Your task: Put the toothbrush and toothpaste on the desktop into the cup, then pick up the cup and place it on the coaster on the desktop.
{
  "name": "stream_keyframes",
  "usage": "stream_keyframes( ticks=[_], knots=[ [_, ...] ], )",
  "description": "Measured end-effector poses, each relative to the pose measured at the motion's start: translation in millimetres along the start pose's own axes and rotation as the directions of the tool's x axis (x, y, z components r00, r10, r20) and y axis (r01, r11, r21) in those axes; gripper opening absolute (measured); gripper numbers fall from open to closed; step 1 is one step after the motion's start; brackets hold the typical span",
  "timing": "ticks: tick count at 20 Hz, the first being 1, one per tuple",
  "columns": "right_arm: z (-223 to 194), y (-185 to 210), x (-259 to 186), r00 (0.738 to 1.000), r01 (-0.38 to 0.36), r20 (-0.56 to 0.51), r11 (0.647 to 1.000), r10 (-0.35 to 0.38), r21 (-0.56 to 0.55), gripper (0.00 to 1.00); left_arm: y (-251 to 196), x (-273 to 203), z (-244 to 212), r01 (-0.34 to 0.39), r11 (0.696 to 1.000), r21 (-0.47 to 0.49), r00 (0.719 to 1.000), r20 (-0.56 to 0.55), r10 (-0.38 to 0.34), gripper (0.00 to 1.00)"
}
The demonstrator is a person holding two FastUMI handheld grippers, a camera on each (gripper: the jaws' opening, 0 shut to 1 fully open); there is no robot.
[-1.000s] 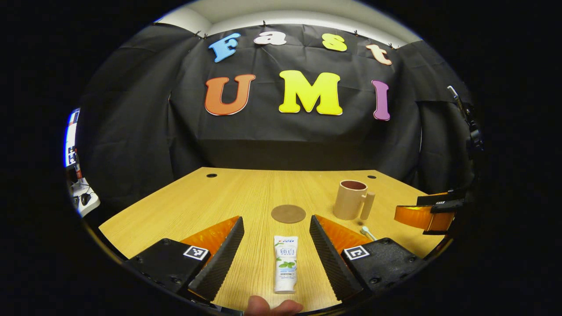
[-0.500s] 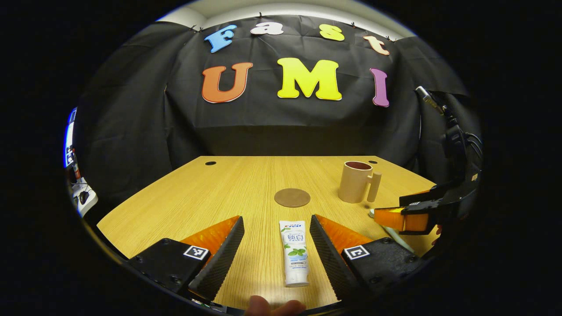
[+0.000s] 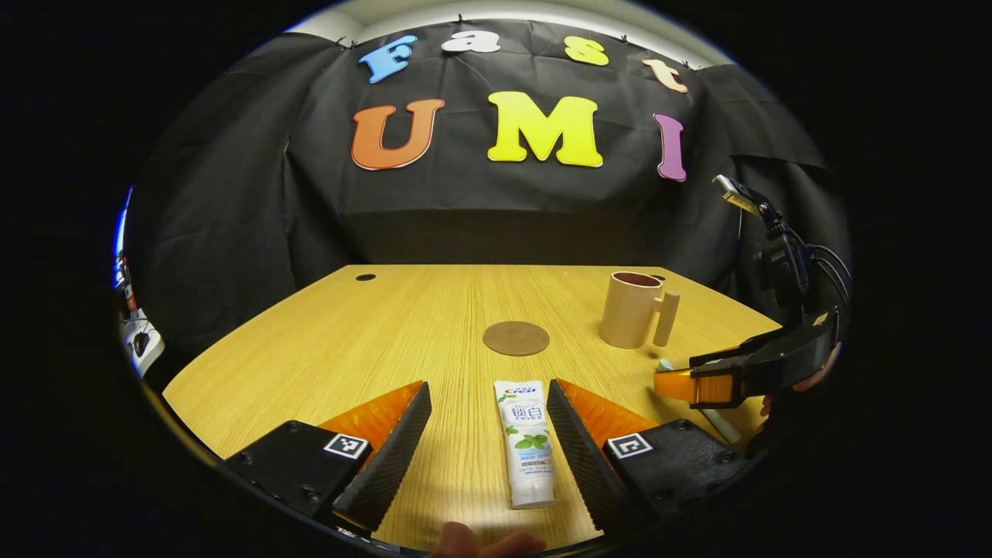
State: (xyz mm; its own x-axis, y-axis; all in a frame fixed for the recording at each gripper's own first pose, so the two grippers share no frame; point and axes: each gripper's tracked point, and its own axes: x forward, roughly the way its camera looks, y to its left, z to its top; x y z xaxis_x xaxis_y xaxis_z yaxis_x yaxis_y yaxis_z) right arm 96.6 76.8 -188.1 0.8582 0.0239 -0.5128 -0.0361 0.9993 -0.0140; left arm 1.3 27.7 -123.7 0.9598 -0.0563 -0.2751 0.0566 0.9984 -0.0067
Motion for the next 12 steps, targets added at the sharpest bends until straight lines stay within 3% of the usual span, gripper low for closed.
stream_keyframes(
  ticks=[3,6,8,9,12],
  knots=[
    [2.5,-1.1,-0.2,1.000,0.005,-0.004,1.000,-0.005,0.009,0.75,-7.4,8.3,-11.4,0.033,0.999,-0.005,0.998,-0.051,-0.033,0.96],
    [1.5,-1.2,6.3,1.000,0.003,-0.011,1.000,-0.002,0.016,0.61,-10.0,9.9,-18.2,0.054,0.998,-0.018,0.995,-0.082,-0.055,0.96],
    [1.6,-5.0,9.0,1.000,0.011,-0.010,1.000,-0.011,0.023,0.61,-8.8,9.8,-20.8,0.054,0.998,-0.017,0.995,-0.087,-0.055,0.96],
    [1.1,-4.7,8.4,1.000,0.008,-0.017,1.000,-0.008,0.023,0.46,-9.1,9.8,-20.0,0.054,0.998,-0.016,0.995,-0.088,-0.056,0.96],
    [0.8,0.4,7.5,1.000,-0.008,-0.020,1.000,0.008,0.029,0.34,-11.7,8.7,-18.0,0.054,0.999,-0.008,0.995,-0.085,-0.055,0.96]
  ],
)
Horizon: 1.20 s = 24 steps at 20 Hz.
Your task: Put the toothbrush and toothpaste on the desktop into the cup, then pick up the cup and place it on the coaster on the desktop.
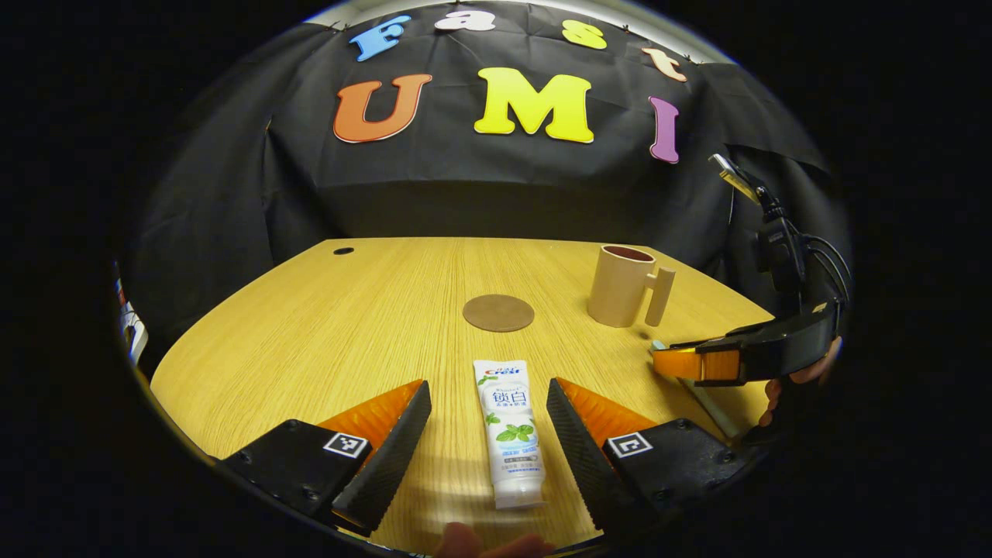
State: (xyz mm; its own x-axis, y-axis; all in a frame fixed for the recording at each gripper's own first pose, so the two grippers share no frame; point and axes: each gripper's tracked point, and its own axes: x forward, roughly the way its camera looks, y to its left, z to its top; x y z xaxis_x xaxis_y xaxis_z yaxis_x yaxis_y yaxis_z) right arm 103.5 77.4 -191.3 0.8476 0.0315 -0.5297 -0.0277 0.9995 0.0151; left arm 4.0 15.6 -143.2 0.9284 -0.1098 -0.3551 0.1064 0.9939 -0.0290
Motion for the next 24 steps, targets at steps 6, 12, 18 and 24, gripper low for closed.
stream_keyframes(
  ticks=[6,12,18,24],
  knots=[
    [-0.9,-2.7,-0.8,1.000,-0.005,-0.001,1.000,0.005,-0.001,0.02,-4.3,4.7,-2.9,0.020,1.000,0.011,1.000,-0.018,-0.020,0.96],
    [16.8,-4.2,-15.1,0.998,-0.022,0.065,1.000,0.021,0.014,0.00,-9.1,14.3,-12.7,0.040,0.998,0.045,0.997,-0.073,-0.037,0.96],
    [29.3,-7.2,-31.0,0.992,-0.031,0.125,0.999,0.029,0.014,0.00,-8.8,20.9,-34.1,0.048,0.997,0.067,0.982,-0.187,-0.035,0.89],
    [34.3,-13.4,-37.6,0.989,-0.039,0.146,0.999,0.033,0.036,0.00,-6.1,19.7,-35.2,0.018,0.997,0.072,0.980,-0.200,-0.003,0.70]
  ],
)
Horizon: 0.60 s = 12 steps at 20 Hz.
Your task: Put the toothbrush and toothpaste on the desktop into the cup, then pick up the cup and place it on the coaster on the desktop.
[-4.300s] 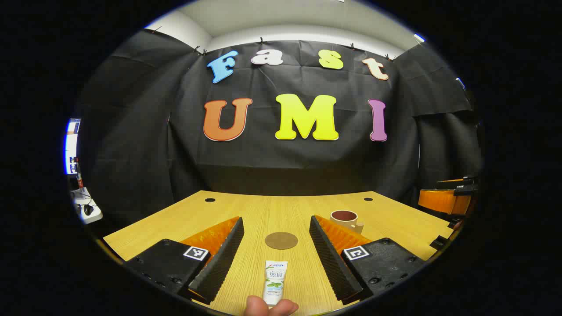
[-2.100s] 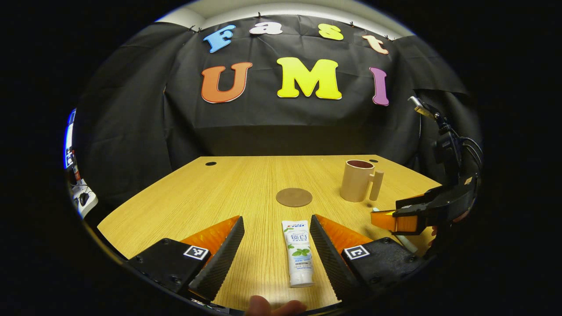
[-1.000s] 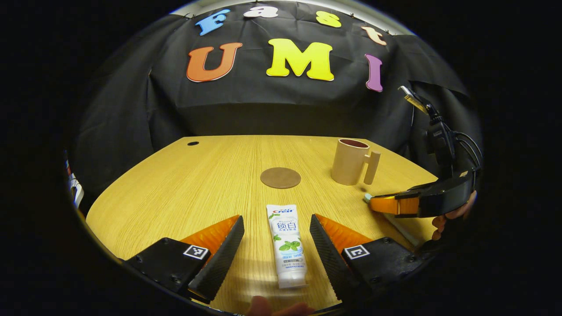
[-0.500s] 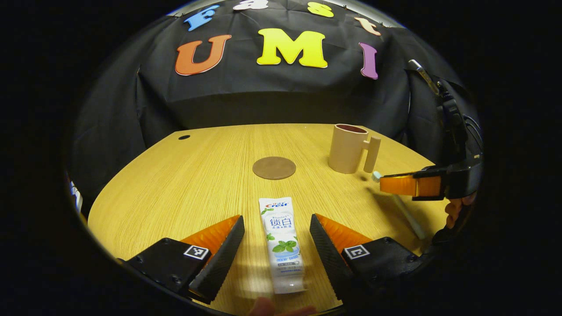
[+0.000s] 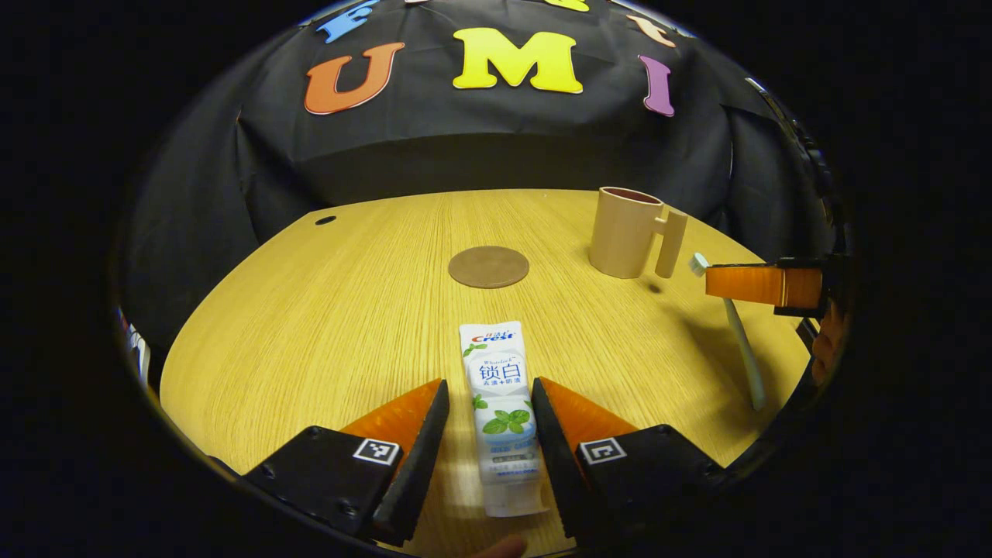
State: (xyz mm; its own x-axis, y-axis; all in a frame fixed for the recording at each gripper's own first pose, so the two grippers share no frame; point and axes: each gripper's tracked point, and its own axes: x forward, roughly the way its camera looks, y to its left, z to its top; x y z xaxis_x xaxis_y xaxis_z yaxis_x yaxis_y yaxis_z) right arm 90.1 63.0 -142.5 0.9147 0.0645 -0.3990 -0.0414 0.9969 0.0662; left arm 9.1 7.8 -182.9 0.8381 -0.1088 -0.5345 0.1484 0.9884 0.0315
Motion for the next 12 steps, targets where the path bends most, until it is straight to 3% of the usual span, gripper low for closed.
stream_keyframes(
  ticks=[4,7,12],
  knots=[
    [7.7,0.1,-6.2,1.000,-0.014,0.023,1.000,0.014,0.000,0.00,-2.6,-0.4,-1.3,0.015,1.000,0.016,1.000,-0.020,-0.015,0.52],
    [16.0,-1.6,-11.9,0.999,-0.021,0.045,1.000,0.021,0.004,0.00,2.8,0.0,-0.9,-0.016,1.000,-0.020,0.999,-0.036,0.015,0.44],
    [36.7,-5.1,-27.9,0.993,-0.046,0.105,0.999,0.045,0.012,0.00,3.9,-3.2,5.5,-0.003,0.998,-0.063,1.000,-0.023,0.001,0.35]
  ],
)
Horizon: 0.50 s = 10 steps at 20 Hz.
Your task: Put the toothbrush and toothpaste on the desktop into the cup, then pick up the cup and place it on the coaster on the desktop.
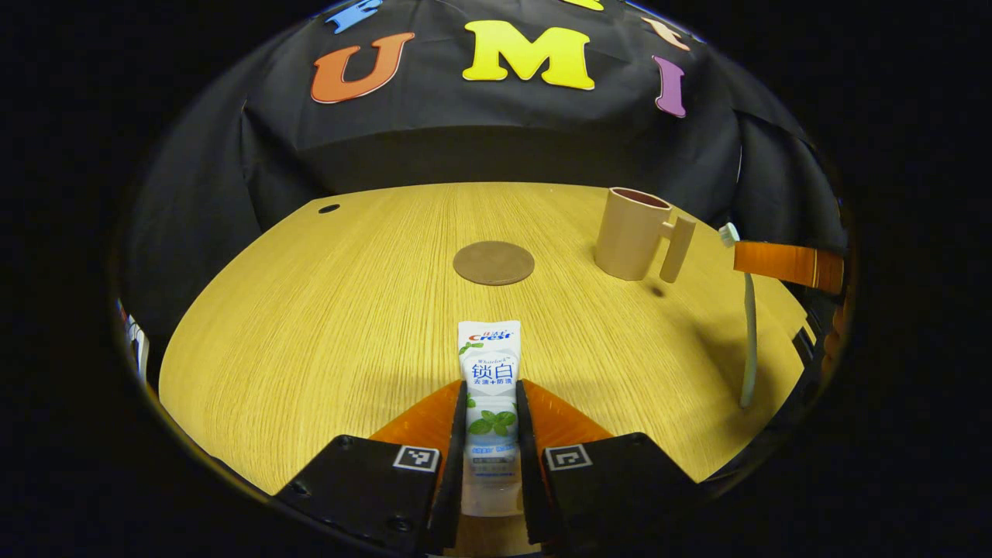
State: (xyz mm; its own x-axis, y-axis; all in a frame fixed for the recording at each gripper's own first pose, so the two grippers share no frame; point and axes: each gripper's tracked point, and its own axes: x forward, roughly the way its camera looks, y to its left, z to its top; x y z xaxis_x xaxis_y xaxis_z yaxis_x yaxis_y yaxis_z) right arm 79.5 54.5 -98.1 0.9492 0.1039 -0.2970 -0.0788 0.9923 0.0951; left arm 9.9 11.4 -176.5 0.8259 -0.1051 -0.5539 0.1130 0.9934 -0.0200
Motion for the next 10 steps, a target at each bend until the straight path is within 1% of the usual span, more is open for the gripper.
stream_keyframes(
  ticks=[4,6,10],
  knots=[
    [18.4,5.3,-6.7,0.999,-0.027,0.038,1.000,0.027,0.001,0.00,1.3,-11.3,11.0,0.006,1.000,-0.029,0.998,0.057,-0.005,0.31],
    [26.9,8.4,-12.1,0.997,-0.037,0.065,0.999,0.038,-0.006,0.00,2.3,-19.0,20.0,0.001,1.000,-0.025,0.996,0.090,0.001,0.29],
    [49.4,10.1,-22.1,0.990,-0.045,0.132,0.999,0.046,-0.006,0.00,2.9,-28.2,39.1,-0.017,1.000,-0.003,0.989,0.150,0.017,0.27]
  ],
)
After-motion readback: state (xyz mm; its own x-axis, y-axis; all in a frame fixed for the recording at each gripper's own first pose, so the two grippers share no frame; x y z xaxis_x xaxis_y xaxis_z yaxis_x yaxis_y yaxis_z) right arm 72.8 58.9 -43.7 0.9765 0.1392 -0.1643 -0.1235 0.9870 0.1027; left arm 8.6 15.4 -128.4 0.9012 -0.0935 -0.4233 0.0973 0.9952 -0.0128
